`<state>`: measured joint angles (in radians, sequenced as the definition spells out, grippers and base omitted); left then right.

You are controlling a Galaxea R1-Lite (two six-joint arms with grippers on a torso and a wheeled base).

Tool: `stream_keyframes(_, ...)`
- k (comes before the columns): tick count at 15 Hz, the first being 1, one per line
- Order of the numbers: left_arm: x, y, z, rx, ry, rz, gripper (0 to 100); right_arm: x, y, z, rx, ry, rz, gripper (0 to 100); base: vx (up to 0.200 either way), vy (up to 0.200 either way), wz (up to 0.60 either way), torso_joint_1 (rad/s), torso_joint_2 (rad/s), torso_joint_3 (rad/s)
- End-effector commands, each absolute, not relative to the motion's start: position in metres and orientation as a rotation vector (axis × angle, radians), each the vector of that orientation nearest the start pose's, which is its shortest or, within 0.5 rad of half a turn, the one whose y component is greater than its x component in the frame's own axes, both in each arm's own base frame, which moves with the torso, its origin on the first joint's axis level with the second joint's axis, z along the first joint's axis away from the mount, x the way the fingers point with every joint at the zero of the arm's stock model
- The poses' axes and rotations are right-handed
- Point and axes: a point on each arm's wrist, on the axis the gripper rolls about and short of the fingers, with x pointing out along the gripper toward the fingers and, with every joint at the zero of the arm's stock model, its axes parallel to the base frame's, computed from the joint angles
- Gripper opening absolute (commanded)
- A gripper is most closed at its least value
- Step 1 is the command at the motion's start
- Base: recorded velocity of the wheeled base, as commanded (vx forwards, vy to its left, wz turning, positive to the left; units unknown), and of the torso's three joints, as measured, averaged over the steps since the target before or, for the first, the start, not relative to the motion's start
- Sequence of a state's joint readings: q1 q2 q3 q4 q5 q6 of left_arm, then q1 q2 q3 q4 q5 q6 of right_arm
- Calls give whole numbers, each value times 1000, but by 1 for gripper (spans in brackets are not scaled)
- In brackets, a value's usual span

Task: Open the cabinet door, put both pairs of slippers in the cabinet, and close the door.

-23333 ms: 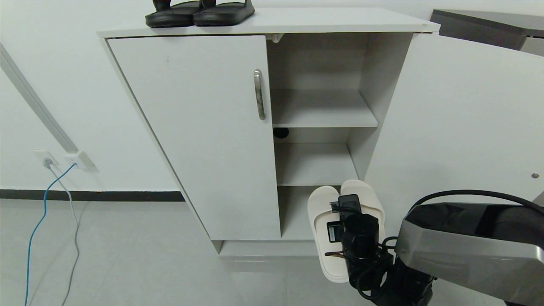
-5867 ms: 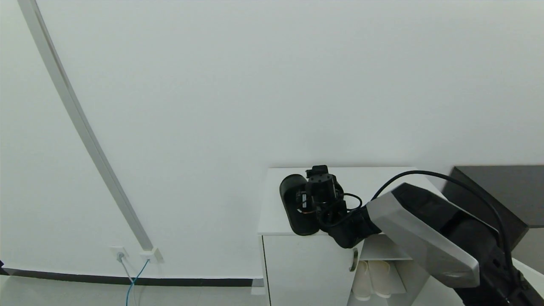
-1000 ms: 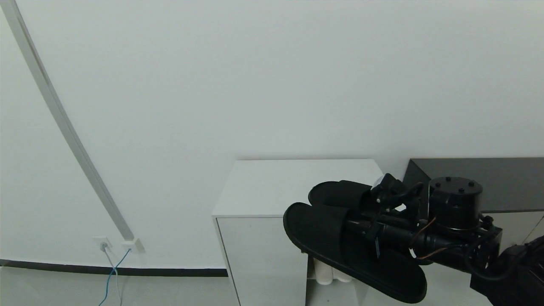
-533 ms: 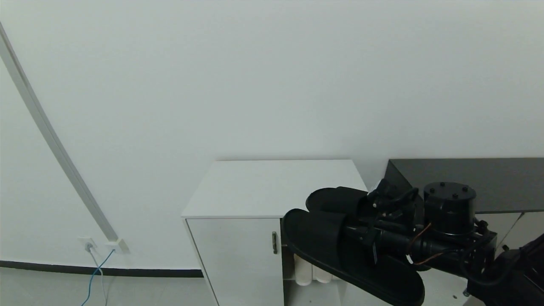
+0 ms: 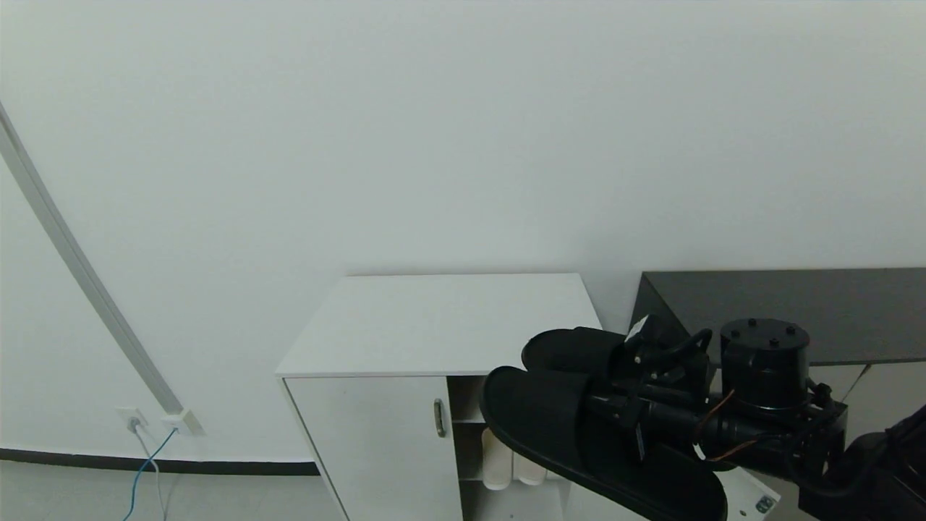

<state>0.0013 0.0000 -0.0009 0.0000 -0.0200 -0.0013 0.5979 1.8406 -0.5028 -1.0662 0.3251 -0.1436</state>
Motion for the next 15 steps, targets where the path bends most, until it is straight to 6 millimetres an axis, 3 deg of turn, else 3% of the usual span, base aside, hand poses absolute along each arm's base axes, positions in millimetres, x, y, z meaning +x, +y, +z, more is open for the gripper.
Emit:
stream_keyframes(1,-23,0,76,-2,-2,-18,0,235,173,108,-173,215,949,0,0,0,0,0,0,0)
stream_keyframes(15,-23,0,76,-3,-2,-18,0,223,178,103,-174,226,985,0,0,0,0,0,0,0)
